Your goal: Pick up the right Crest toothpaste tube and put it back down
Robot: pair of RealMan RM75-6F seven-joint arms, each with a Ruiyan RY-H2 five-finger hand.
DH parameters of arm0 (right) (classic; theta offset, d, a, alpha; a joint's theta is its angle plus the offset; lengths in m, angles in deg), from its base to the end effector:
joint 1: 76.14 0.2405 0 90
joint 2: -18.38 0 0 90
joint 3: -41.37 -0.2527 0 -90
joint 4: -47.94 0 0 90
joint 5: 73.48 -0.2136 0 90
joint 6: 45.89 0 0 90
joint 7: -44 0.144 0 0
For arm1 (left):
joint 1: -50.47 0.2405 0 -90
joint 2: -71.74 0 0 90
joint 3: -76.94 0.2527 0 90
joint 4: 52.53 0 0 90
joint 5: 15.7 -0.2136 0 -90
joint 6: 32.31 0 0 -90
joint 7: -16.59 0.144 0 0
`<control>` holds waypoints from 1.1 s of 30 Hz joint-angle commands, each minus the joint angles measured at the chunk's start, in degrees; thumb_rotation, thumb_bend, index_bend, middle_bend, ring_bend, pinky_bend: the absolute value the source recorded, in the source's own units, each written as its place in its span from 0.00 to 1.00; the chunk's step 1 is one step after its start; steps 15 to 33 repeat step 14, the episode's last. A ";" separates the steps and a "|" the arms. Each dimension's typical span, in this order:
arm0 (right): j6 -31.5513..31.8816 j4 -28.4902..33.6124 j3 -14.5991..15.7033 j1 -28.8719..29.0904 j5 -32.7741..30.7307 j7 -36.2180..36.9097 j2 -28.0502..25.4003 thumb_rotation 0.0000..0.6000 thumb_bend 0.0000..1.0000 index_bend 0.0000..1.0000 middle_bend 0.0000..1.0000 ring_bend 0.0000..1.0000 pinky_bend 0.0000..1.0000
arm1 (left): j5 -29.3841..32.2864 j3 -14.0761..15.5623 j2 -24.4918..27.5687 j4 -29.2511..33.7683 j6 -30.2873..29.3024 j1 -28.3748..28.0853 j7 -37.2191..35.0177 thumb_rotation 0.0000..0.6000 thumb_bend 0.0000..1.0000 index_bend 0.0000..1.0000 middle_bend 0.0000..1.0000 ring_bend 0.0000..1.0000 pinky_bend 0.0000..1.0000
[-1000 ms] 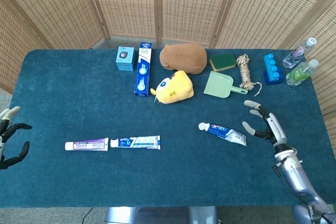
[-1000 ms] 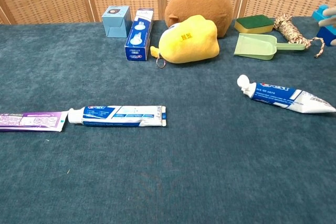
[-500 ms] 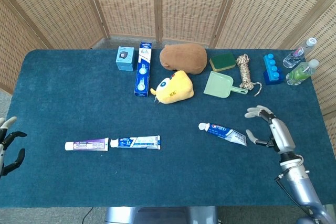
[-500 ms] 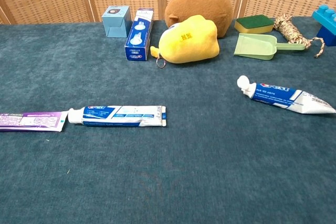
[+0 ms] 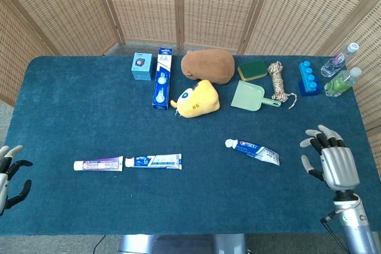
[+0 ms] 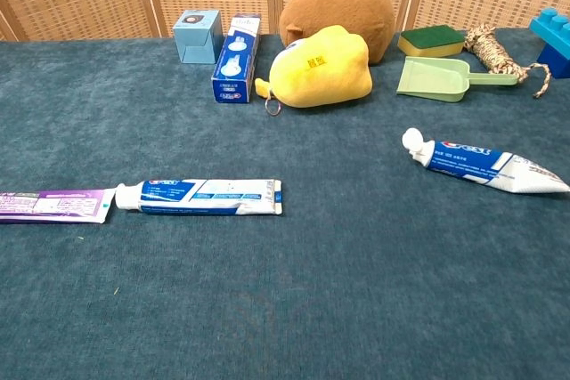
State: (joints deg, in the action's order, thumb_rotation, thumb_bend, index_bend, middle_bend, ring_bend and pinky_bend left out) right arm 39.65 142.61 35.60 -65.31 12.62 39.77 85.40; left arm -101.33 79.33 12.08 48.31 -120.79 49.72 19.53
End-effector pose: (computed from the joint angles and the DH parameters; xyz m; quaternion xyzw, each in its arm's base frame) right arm -0.2700 -0.2198 0.1431 0.6004 -0.3457 0.4431 0.5689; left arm -0.3021 0.1384 0.1619 -0.5802 -0.4255 -0.3595 0.5942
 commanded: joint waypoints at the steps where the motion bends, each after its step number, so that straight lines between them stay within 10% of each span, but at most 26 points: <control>1: 1.41 2.04 0.76 -1.48 0.71 -0.87 -1.30 1.00 0.39 0.44 0.31 0.15 0.20 | -0.43 -0.06 0.22 0.59 0.07 0.00 0.12 1.00 0.38 0.33 0.14 0.05 0.11; 33: 3.14 1.01 1.08 -3.27 1.69 3.06 -1.18 1.00 0.39 0.47 0.32 0.16 0.20 | -1.66 -0.43 1.86 3.12 -0.39 0.35 1.57 1.00 0.38 0.32 0.15 0.05 0.10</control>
